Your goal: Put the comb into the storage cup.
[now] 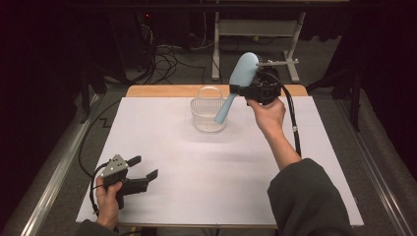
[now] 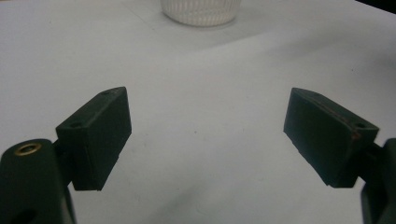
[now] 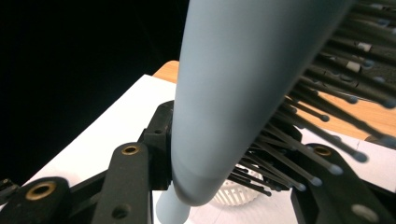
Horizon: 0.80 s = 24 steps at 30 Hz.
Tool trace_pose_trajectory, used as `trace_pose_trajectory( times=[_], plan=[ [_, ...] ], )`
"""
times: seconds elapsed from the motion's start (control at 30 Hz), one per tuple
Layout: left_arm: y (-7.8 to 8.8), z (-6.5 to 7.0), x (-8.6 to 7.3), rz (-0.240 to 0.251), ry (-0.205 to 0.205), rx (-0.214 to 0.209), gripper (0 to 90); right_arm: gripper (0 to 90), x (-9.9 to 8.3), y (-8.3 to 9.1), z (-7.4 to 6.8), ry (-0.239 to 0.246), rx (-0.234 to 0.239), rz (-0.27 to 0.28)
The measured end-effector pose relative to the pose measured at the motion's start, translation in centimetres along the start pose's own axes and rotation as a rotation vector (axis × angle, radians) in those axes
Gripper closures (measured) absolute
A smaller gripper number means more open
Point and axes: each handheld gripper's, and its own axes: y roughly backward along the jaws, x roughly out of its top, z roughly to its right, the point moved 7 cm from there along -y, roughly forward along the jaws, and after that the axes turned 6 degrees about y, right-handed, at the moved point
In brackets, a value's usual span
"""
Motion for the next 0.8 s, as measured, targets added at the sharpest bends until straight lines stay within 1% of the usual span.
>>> trace_pose_trajectory(
  times=[0.33, 0.8],
  plan=[
    [0.0, 0.1, 0.0, 0.001, 0.0, -0.003, 16.2, 55.6, 0.9, -0.6, 0.0, 0.018, -0.023, 0.005],
    [0.0, 0.1, 0.0, 0.001, 0.001, -0.007, 16.2, 55.6, 1.7, -1.7, 0.0, 0.015, -0.041, 0.01]
  ],
)
